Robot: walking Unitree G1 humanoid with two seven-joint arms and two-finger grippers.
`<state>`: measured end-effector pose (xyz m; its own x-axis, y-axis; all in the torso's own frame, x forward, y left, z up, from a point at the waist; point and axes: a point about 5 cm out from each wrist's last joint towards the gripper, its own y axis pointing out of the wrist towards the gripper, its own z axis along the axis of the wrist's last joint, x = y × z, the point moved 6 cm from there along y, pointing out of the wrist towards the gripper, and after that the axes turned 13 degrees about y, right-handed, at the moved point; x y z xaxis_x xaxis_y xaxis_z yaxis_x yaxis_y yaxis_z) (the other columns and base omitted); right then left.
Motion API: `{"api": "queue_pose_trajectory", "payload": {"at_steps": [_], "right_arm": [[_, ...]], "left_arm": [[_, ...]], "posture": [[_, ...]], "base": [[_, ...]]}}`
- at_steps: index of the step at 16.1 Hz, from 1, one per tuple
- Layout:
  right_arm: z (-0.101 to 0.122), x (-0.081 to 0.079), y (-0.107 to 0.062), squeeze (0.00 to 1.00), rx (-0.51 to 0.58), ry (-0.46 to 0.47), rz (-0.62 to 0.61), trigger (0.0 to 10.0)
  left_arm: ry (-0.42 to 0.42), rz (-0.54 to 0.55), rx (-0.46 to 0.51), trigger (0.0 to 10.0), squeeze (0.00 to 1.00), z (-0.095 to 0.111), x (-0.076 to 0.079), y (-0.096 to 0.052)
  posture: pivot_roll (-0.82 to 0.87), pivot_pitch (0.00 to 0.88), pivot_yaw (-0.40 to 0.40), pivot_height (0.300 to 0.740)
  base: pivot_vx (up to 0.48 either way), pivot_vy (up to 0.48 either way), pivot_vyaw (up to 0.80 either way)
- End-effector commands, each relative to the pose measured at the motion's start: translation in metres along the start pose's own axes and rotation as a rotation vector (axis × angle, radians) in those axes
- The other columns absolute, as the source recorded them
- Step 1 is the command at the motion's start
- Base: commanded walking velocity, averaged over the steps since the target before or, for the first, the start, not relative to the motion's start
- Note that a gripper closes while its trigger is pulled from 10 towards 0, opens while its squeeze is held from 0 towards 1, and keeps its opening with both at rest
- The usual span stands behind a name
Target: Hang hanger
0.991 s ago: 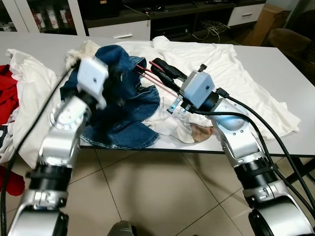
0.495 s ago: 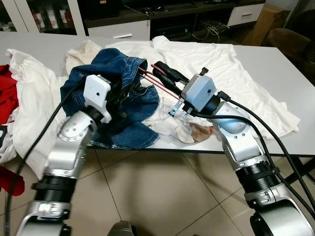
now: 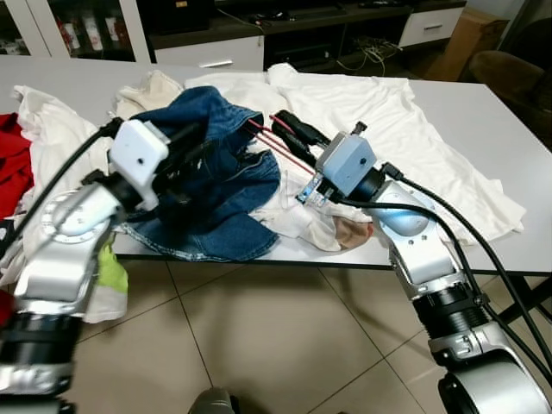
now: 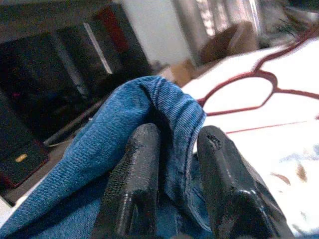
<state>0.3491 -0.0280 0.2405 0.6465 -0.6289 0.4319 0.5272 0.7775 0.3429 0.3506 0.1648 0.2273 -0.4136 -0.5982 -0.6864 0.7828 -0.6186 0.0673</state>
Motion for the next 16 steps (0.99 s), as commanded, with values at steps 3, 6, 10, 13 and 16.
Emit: {"api": "queue_pose_trajectory", "payload": {"at_steps": [3,6,10,13,16], "right_arm": [[-0.002,-0.005,-0.004,0.0,-0.007,-0.02,0.023,10.0],[0.007,-0.01,-0.006,0.0,0.022,-0.051,0.062,10.0],[0.038,-0.011,-0.013,0.0,0.096,-0.124,0.125,10.0],[0.041,-0.018,-0.022,0.0,0.088,-0.205,0.188,10.0],[0.032,-0.032,-0.025,0.0,0.043,-0.265,0.271,10.0]], "left_arm": [[0.059,-0.084,-0.041,10.0,0.0,-0.002,-0.003,-0.013],[0.117,-0.137,-0.131,10.0,0.0,-0.02,-0.005,-0.019],[0.179,-0.134,-0.181,10.0,0.0,-0.029,-0.018,-0.014],[0.253,-0.17,-0.214,10.0,0.0,-0.035,-0.024,-0.011],[0.291,-0.189,-0.174,10.0,0.0,-0.028,-0.024,0.002]], "posture": [[0.19,0.0,-0.024,0.74],[0.19,0.0,-0.027,0.74],[0.19,0.0,-0.027,0.74],[0.19,0.0,-0.021,0.74],[0.18,0.0,-0.012,0.74]], "base": [[0.0,0.0,0.0],[0.0,0.0,0.0],[0.0,0.0,0.0],[0.0,0.0,0.0],[0.0,0.0,0.0]]}}
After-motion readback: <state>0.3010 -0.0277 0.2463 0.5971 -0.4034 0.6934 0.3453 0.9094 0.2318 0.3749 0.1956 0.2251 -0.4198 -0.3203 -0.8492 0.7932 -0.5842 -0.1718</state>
